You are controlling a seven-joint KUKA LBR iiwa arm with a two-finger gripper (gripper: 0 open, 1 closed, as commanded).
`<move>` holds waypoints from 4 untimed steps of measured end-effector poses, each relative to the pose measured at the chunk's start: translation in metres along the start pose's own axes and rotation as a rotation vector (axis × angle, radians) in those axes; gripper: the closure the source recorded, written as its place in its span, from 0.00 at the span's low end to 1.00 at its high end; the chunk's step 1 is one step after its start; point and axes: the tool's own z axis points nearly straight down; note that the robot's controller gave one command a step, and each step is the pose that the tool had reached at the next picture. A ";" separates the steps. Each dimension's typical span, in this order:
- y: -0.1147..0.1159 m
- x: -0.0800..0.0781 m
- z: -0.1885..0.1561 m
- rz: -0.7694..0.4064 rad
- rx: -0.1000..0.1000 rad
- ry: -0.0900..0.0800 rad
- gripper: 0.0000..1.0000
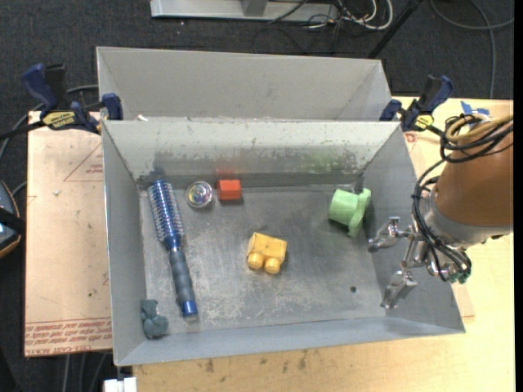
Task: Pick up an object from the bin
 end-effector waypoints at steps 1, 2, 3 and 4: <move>0.074 -0.046 0.037 0.068 -0.005 -0.002 0.00; 0.142 -0.088 0.073 0.054 -0.006 -0.002 0.00; 0.172 -0.078 0.093 -0.063 0.004 -0.014 0.00; 0.173 -0.080 0.091 -0.064 0.000 -0.018 1.00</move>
Offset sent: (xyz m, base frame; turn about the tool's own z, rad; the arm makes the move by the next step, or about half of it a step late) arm 0.0444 0.0673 -0.0347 0.0768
